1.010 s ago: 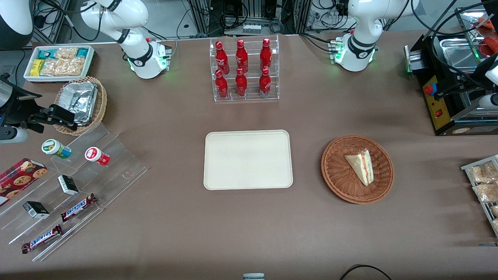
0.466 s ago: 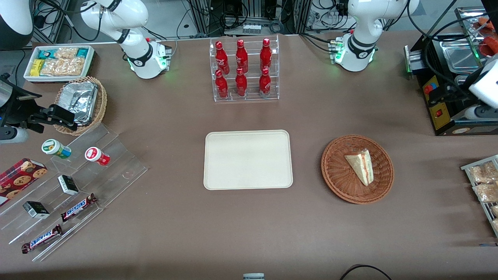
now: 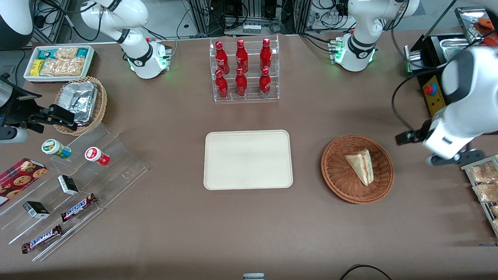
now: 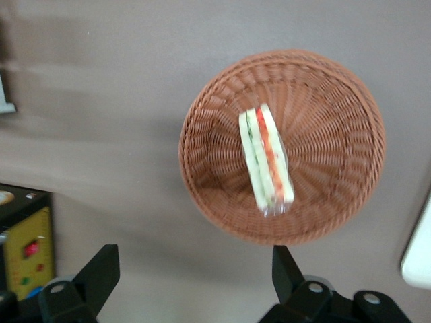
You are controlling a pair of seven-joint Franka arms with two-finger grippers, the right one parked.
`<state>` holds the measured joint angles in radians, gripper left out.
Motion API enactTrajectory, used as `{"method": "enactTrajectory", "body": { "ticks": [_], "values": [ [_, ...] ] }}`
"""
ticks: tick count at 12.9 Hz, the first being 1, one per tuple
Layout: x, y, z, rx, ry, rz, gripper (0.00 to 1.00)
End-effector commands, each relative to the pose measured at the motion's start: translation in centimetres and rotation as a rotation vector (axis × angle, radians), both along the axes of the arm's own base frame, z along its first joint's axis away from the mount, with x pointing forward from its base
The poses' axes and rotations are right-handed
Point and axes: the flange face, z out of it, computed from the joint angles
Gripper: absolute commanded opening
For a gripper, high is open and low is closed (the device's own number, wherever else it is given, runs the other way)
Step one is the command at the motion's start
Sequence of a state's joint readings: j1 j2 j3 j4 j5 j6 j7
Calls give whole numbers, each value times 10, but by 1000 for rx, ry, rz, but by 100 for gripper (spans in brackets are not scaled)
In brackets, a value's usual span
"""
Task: Place sandwich from basket to tray
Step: 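Move the open left gripper down over the wrapped sandwich in the basket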
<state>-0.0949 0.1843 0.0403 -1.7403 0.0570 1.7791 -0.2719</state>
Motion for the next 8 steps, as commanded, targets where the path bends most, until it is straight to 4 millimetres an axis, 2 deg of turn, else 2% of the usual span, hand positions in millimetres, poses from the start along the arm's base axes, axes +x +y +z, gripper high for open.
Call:
{"method": "enactTrajectory", "body": {
  "ticks": [1,2,3,5,8],
  "values": [
    [2,-4,-27,-21,-28,125,100],
    [1,-5,-46,-17,-50,205,100],
    [-4,-16,-65,-14,-79,268,100],
    [-17,-25,-104,-22,-132,308,100],
    [-36,-42,-136,-28,-150,289,100]
  ]
}}
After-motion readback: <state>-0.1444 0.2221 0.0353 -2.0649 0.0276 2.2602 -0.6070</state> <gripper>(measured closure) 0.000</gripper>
